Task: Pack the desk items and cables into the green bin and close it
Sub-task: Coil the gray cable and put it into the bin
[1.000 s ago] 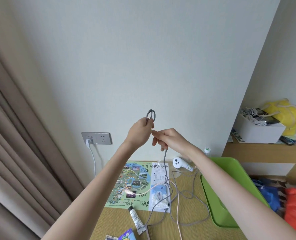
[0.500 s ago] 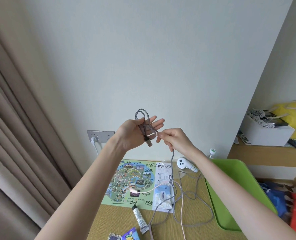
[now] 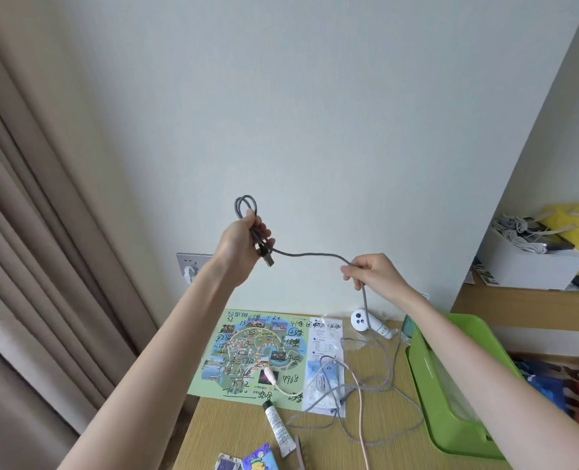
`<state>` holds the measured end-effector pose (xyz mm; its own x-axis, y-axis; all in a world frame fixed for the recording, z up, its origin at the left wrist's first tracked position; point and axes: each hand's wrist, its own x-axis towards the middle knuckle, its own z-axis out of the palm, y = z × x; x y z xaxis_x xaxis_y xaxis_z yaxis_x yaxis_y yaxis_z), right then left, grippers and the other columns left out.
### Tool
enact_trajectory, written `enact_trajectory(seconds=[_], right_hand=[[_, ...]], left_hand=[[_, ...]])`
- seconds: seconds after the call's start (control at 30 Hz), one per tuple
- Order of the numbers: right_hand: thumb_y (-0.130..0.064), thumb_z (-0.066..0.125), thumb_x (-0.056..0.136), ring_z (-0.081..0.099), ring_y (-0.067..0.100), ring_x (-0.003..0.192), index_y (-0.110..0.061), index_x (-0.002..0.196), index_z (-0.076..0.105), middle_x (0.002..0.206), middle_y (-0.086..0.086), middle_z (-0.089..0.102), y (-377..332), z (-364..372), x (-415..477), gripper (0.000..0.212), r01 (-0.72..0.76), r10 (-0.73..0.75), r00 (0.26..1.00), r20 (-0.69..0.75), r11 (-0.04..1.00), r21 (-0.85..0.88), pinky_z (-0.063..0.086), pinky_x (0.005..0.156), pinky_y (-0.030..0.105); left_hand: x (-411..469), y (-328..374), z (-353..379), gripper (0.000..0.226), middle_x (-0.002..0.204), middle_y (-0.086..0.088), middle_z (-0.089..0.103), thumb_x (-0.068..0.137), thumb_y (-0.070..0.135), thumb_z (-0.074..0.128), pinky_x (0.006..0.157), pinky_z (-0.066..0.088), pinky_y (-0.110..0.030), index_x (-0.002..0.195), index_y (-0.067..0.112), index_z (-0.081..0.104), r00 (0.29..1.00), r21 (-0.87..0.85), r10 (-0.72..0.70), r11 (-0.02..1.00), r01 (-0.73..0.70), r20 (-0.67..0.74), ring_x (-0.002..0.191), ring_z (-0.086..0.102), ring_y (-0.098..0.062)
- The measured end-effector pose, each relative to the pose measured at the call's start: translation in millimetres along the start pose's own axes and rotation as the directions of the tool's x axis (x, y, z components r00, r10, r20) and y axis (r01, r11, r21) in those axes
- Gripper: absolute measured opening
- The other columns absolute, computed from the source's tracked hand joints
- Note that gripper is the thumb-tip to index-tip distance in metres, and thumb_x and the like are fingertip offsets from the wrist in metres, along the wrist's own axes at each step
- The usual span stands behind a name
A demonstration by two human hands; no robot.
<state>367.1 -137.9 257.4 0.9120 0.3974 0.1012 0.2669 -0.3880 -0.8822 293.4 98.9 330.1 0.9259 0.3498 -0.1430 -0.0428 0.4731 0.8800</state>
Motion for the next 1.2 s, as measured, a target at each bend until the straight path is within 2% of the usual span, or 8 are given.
enact_trajectory(seconds=[0.13,0.23,0.3,0.53,0.7,0.8,1.0,1.2], right_hand=[[-0.018,0.058,0.095,0.049,0.012,0.047,-0.005,0.085,0.068,0.058,0.003,0.052,-17,-12,1,0.020,0.048,-0.062,0.997,0.038,0.956,0.290,0.054,0.067,0.039],[-0.022,0.055,0.097,0.036,0.010,0.044,-0.010,0.095,0.073,0.057,0.004,0.048,-39,-17,1,0.021,0.132,-0.149,0.987,0.058,0.965,0.228,0.033,0.042,0.021],[-0.023,0.056,0.097,0.034,0.006,0.043,-0.013,0.095,0.074,0.055,0.005,0.049,-53,-18,1,0.021,0.195,-0.208,0.975,0.072,0.968,0.156,0.025,0.041,0.017],[-0.019,0.059,0.096,0.030,0.007,0.043,-0.009,0.093,0.074,0.051,0.009,0.050,-92,-12,-1,0.019,0.371,-0.379,0.912,0.156,0.925,0.079,0.027,0.044,0.012],[-0.019,0.055,0.098,0.029,0.009,0.041,-0.005,0.095,0.072,0.054,0.010,0.051,-99,-13,-2,0.022,0.341,-0.358,0.918,0.169,0.932,0.120,0.025,0.043,0.017],[-0.019,0.054,0.098,0.032,0.007,0.039,-0.003,0.095,0.071,0.053,0.007,0.051,-97,-16,-3,0.023,0.316,-0.331,0.928,0.173,0.943,0.107,0.025,0.043,0.019],[-0.024,0.067,0.090,0.036,0.007,0.047,-0.006,0.095,0.063,0.052,-0.004,0.046,-83,-16,4,0.019,0.209,-0.220,0.974,0.042,0.960,0.189,0.026,0.042,0.016],[-0.033,0.049,0.100,0.026,0.008,0.050,-0.011,0.084,0.060,0.058,-0.006,0.030,-44,-7,-5,0.029,0.104,-0.119,0.993,0.026,0.936,0.337,0.021,0.051,0.024]], left_hand=[[3,0,-10,0.035,0.071,-0.002,0.045,0.105,0.027,0.038,0.069,0.048,-0.030,0.074,0.013,0.047,0.999,0.090,0.047,0.995,-0.045,-0.015,0.067,0.049,-0.016],[5,-6,-14,0.035,0.071,-0.001,0.046,0.105,0.027,0.038,0.067,0.045,-0.030,0.074,0.013,0.047,0.998,0.134,0.049,0.990,-0.045,-0.027,0.065,0.048,-0.016],[5,-10,-13,0.036,0.071,-0.001,0.046,0.105,0.028,0.038,0.065,0.040,-0.028,0.073,0.014,0.048,0.998,0.214,0.047,0.976,-0.039,-0.034,0.064,0.045,-0.015],[-11,-27,11,0.031,0.077,0.002,0.051,0.104,0.031,0.039,0.057,0.033,-0.023,0.079,0.016,0.050,0.997,0.614,-0.015,0.788,-0.031,0.069,0.064,0.044,-0.011],[-29,-36,26,0.058,0.076,0.003,0.058,0.096,0.065,0.026,0.046,0.033,-0.020,0.078,0.018,0.055,0.966,0.607,-0.108,0.793,-0.059,0.235,0.051,0.046,-0.007],[-32,-40,28,0.070,0.081,-0.002,0.057,0.087,0.078,0.019,0.046,0.029,-0.023,0.077,0.019,0.057,0.935,0.610,-0.153,0.788,-0.080,0.320,0.057,0.042,-0.013],[-37,-41,31,0.029,0.075,0.007,0.054,0.102,0.037,0.042,0.042,0.029,-0.014,0.079,0.021,0.045,0.842,0.539,-0.218,0.836,-0.099,0.493,0.052,0.042,-0.005],[-32,-28,32,0.029,0.071,0.006,0.050,0.099,0.023,0.036,0.047,0.027,-0.022,0.071,0.023,0.043,0.935,0.444,-0.036,0.886,-0.134,0.354,0.054,0.039,-0.010]])
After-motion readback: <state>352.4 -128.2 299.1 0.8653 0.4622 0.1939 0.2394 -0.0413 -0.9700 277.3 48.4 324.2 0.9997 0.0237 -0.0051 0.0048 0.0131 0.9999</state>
